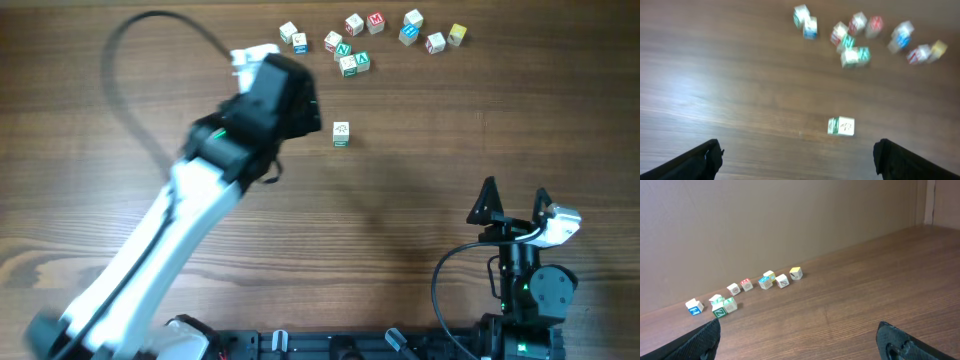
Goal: Form a tower
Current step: 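Retract the left arm to the left side of the table, then raise the right arm and reach toward the block cluster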
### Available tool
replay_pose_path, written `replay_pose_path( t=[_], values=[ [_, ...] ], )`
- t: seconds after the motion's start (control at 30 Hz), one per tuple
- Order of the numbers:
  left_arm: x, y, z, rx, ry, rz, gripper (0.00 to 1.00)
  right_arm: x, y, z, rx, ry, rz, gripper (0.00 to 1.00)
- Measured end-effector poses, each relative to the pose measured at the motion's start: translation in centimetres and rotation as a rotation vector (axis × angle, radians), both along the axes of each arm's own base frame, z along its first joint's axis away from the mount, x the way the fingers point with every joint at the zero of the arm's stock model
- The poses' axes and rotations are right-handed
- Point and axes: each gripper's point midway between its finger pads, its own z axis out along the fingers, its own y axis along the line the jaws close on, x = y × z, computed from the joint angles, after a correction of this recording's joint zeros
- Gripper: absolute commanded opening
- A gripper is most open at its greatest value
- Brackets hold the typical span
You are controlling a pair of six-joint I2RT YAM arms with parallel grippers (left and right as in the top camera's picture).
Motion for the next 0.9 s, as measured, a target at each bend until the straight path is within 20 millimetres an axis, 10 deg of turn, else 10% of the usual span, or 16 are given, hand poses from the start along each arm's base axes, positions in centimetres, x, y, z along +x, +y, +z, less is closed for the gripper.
replay_pose_path(
  t=[0.2, 0.33, 0.5, 0.67, 0.9],
  values=[
    [-8.4, 10.1, 6.4, 0.035, -0.073, 0.179, 1.00, 0.0, 0.0, 0.0, 0.000, 0.001, 0.000, 1.00],
    [-11.4, 12.9, 4.6, 0.070, 0.048, 0.271, 1.00, 0.0, 0.0, 0.0, 0.000, 0.001, 0.000, 1.00],
    [-12.6, 13.4, 3.5, 0.060, 0.101, 0.319, 1.00, 0.0, 0.1, 0.0, 0.031, -0.002, 0.007, 1.00],
    [-13.1, 13.6, 1.4, 0.069, 0.153, 0.346, 1.00, 0.1, 1.2, 0.4, 0.412, -0.047, 0.058, 1.00],
    [-12.6, 13.4, -0.8, 0.053, 0.171, 0.382, 1.00, -0.9, 5.1, 6.8, 0.381, -0.248, 0.336, 1.00]
  ],
)
